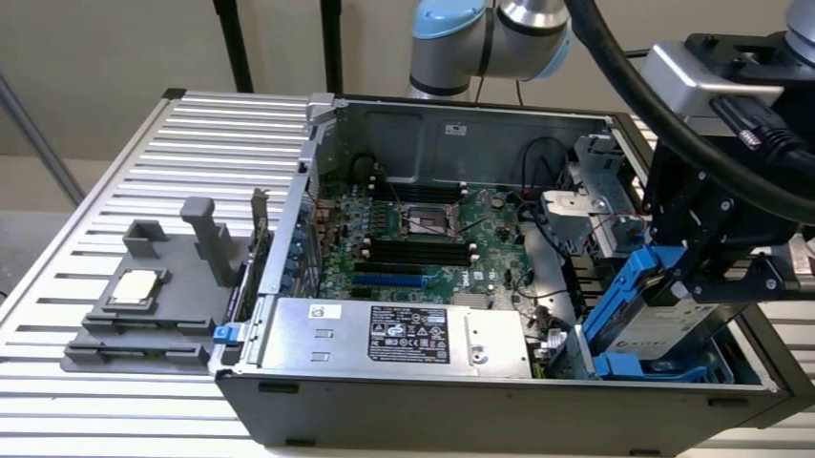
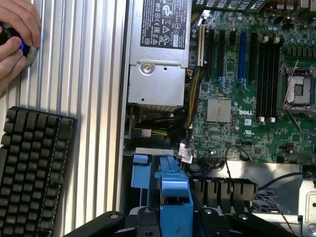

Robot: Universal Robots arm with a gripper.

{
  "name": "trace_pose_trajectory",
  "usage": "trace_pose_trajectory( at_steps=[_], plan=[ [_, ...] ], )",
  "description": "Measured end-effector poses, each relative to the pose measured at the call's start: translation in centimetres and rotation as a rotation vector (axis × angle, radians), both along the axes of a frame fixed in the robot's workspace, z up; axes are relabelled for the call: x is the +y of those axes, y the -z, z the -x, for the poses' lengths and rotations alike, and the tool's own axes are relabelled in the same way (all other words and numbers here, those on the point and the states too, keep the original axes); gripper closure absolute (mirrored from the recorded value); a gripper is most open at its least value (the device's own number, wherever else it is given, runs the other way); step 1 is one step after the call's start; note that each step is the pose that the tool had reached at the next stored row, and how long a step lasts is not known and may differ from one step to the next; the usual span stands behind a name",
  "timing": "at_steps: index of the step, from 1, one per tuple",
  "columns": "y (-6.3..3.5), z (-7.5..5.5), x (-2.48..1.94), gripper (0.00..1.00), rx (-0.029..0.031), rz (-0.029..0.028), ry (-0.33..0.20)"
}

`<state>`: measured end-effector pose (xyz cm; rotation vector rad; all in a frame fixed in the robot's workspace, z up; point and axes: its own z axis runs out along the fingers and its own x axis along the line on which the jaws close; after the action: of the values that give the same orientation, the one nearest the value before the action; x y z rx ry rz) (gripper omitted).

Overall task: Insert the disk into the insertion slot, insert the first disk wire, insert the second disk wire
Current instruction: 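Insert the disk into the insertion slot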

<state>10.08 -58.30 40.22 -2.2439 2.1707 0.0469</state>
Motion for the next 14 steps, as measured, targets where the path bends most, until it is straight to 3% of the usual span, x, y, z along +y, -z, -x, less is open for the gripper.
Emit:
trace_pose_trajectory(
  at_steps=[2,4,9,11,14],
  plan=[
    [0.0,0.0,-0.01,0.68,-0.0021,-0.0033,0.0],
    [0.01,0.0,-0.01,0.68,-0.0037,-0.0102,0.0],
    [-0.01,0.01,-0.01,0.68,-0.0092,-0.0382,0.0],
    [0.0,0.01,0.0,0.68,-0.0099,-0.0414,0.0],
    [0.01,0.01,0.0,0.68,-0.01,-0.0417,0.0]
  ],
)
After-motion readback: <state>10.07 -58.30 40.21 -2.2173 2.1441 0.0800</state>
